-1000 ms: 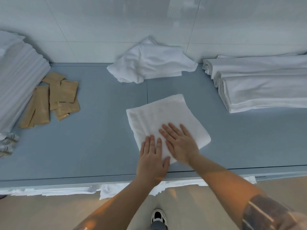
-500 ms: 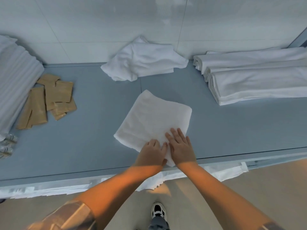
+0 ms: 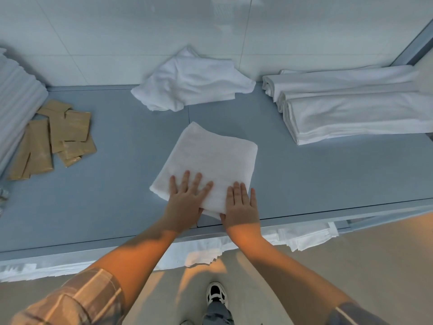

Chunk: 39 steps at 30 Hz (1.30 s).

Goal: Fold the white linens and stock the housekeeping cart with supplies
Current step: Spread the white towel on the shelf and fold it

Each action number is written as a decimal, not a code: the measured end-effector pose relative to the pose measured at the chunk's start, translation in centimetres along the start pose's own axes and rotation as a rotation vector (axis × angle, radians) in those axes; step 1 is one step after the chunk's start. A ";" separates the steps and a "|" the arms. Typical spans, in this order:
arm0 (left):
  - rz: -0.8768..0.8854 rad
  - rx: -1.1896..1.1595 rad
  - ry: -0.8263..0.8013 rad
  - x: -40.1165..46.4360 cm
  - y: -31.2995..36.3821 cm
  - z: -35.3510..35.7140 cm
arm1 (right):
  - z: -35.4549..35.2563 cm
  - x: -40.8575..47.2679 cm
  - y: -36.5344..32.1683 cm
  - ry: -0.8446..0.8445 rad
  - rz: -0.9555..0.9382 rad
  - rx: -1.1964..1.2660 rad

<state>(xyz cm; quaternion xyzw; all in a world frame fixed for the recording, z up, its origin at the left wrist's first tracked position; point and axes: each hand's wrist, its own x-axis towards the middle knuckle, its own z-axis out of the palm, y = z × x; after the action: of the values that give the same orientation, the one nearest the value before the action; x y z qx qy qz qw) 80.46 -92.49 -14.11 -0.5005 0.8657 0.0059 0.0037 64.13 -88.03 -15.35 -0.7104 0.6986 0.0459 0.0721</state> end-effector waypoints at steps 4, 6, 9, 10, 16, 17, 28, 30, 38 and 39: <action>-0.099 -0.042 -0.006 0.5 -1.2 0.7 | -0.3 0.8 -0.5 0.019 -0.010 -0.013; -0.119 -0.037 -0.054 0.6 -1.8 1.2 | -0.5 1.0 -0.2 0.043 -0.082 -0.034; -0.123 -0.032 -0.099 0.3 -2.2 1.9 | -0.2 0.8 0.5 -0.001 -0.213 -0.031; -0.116 -0.032 -0.097 0.2 -2.1 2.0 | -0.1 0.6 0.8 -0.017 -0.234 -0.033; -0.133 -0.009 -0.175 -0.2 -3.5 2.6 | 0.3 0.2 1.1 -0.100 -0.243 -0.088; -0.145 -0.010 -0.184 -0.4 -4.2 2.8 | 0.2 0.2 0.9 -0.116 -0.235 -0.096; -0.120 -0.056 -0.470 2.2 -4.2 -0.5 | -3.1 -0.2 -0.1 -0.051 -0.294 0.131; -0.258 -0.201 -0.375 2.6 -1.6 -0.5 | -3.7 1.8 0.3 0.191 -0.282 0.257; -0.504 -0.244 -0.035 1.4 3.9 2.1 | -0.6 6.4 5.3 0.059 -0.348 0.009; -0.503 -0.232 -0.043 1.4 3.9 2.2 | -0.7 7.0 5.9 0.027 -0.300 -0.016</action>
<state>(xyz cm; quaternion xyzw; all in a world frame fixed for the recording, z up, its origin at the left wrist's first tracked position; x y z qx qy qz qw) 76.32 -91.74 -16.28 -0.6966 0.7074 0.1144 -0.0338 58.38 -95.11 -16.02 -0.8080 0.5850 0.0304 0.0631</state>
